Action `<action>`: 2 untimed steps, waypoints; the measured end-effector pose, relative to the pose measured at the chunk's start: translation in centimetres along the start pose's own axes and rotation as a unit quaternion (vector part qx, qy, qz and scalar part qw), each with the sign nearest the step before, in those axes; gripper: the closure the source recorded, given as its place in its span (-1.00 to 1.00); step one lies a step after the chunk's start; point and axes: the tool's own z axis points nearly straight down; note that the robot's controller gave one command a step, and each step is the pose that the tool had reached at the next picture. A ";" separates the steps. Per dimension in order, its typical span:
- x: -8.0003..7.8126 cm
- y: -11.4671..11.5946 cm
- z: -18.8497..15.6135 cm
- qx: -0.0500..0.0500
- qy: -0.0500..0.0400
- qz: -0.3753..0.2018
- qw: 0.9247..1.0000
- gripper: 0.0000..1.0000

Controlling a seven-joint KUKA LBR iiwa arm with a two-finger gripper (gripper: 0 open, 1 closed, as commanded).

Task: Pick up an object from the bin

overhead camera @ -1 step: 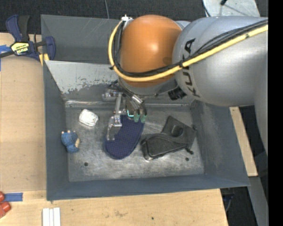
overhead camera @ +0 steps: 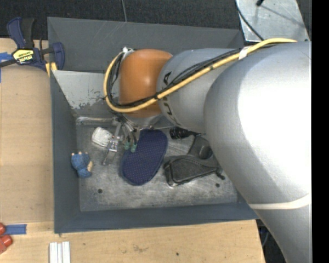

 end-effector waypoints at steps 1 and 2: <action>0.4 2.4 -3.1 -0.001 -0.001 -0.011 1.000 -1.00; -0.5 1.3 -5.1 0.000 -0.001 0.004 1.000 -1.00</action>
Offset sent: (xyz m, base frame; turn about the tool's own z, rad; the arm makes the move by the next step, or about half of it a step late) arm 0.0013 0.0223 0.0287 -0.0186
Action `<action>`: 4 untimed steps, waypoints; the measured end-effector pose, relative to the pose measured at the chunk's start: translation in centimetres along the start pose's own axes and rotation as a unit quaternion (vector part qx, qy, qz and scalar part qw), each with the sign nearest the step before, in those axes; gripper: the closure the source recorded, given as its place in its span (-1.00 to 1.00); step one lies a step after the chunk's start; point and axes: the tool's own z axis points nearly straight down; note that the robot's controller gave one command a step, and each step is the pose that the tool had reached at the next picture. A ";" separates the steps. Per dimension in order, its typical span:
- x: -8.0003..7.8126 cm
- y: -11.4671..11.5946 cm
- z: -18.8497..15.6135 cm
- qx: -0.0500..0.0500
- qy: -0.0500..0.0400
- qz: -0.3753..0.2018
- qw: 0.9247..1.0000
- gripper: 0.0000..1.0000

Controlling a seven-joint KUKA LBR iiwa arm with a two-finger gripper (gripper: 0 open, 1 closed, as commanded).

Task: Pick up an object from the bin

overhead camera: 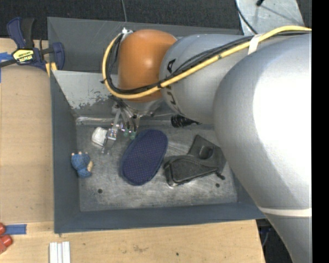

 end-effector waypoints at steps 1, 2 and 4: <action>0.6 1.7 5.1 0.000 0.001 0.064 0.998 -1.00; 0.5 1.8 4.9 0.000 0.001 0.063 0.998 -1.00; 0.1 1.9 2.6 0.000 0.000 0.064 0.998 1.00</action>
Offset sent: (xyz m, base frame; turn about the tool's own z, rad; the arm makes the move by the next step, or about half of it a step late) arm -0.0027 0.0180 -0.0524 0.1292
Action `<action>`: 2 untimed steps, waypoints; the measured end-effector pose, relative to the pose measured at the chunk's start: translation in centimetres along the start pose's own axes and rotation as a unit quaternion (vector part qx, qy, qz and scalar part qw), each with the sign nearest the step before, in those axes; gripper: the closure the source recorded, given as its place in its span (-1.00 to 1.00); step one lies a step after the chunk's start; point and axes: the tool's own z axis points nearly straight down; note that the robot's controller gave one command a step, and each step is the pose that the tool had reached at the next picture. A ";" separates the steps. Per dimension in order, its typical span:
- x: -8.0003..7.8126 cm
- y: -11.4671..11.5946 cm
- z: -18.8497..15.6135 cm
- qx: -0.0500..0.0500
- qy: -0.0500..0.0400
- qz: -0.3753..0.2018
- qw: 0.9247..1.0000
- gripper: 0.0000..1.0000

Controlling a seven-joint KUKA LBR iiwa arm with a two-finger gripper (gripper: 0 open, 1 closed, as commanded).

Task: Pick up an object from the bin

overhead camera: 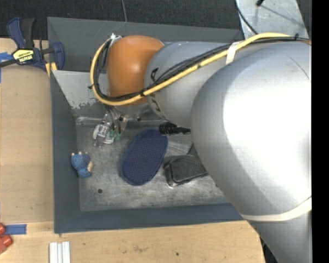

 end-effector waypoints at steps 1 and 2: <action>-0.2 0.1 -2.4 0.000 0.000 0.000 1.000 1.00; -0.4 0.2 -7.2 -0.001 -0.001 0.000 1.000 1.00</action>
Offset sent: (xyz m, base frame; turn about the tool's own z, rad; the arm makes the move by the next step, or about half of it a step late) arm 0.0000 0.0000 0.0219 0.0000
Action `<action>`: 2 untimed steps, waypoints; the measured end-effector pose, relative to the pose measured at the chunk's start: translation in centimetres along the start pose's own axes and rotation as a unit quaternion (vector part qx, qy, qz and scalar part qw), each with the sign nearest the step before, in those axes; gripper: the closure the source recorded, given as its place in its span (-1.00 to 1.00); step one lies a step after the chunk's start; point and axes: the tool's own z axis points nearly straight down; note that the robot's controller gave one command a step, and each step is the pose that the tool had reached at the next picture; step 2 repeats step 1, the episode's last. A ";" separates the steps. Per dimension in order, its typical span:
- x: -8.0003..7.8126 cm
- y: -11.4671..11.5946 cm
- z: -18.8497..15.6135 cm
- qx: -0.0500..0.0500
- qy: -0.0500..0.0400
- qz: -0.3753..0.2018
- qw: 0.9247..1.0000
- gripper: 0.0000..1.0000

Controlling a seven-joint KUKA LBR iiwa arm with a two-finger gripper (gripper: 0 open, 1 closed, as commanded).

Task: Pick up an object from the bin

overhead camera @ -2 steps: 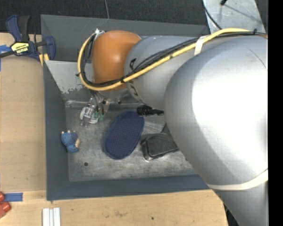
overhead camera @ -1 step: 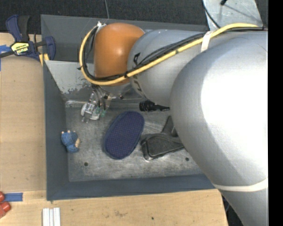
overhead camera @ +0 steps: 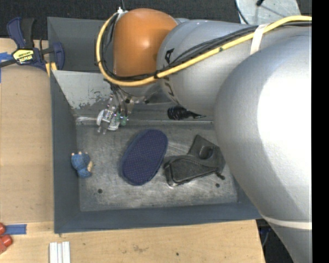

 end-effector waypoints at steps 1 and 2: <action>-0.1 0.1 -1.9 0.001 0.001 0.000 1.000 1.00; -0.1 0.1 -1.9 0.001 0.001 0.000 1.000 1.00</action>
Offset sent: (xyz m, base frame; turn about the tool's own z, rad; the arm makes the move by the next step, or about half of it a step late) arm -0.0001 0.0001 0.0171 0.0000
